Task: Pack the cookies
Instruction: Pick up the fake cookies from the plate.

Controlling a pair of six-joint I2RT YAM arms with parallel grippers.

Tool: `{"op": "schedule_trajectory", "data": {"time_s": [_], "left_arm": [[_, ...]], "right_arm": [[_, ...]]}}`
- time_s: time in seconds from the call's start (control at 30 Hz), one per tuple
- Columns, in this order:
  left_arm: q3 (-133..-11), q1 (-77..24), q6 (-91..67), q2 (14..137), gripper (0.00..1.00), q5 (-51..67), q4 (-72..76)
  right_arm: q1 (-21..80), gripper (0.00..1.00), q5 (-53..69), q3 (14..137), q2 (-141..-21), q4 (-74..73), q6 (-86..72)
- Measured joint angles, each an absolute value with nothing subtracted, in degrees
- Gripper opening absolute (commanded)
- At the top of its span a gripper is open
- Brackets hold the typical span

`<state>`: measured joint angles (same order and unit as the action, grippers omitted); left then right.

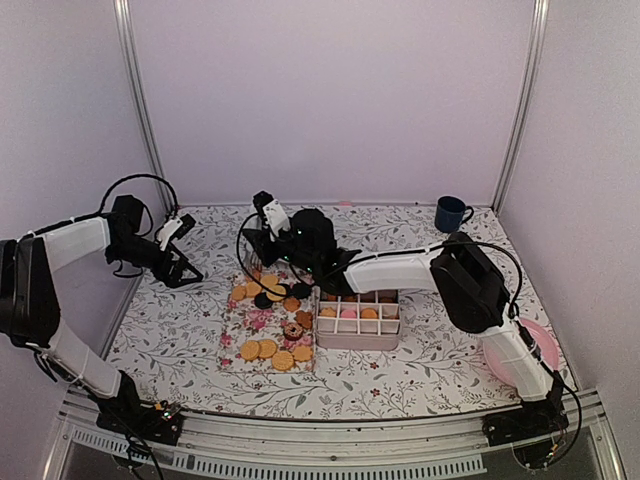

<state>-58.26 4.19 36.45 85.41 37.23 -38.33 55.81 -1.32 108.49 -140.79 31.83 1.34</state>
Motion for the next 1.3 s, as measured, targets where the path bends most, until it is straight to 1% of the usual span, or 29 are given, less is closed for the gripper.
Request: {"op": "schedule_trajectory", "data": {"time_s": [0.57,0.77,0.83,0.93,1.07,1.3], "left_arm": [[-58.1,4.6,36.7,85.4,0.99,37.9,-38.2],[-58.1,4.7,36.8,85.4,0.99,38.2,-38.2],[-58.1,4.7,36.8,85.4,0.99,38.3,-38.2],[-58.1,4.7,36.8,85.4,0.99,38.5,-38.2],[-58.1,4.7,36.7,85.4,0.99,38.6,-38.2],[-58.1,4.7,36.7,85.4,0.99,38.8,-38.2]], "right_arm": [[56.4,0.34,-0.8,107.9,-142.5,37.3,2.4],[57.6,0.41,-0.8,102.8,-141.2,40.9,4.2],[57.9,0.42,-0.7,100.4,-140.5,40.9,4.3],[58.1,0.40,-0.7,97.8,-140.3,41.4,4.1],[58.0,0.33,-1.0,97.4,-140.0,41.2,3.9],[58.0,0.28,-1.5,96.9,-138.1,38.5,4.4]]}}
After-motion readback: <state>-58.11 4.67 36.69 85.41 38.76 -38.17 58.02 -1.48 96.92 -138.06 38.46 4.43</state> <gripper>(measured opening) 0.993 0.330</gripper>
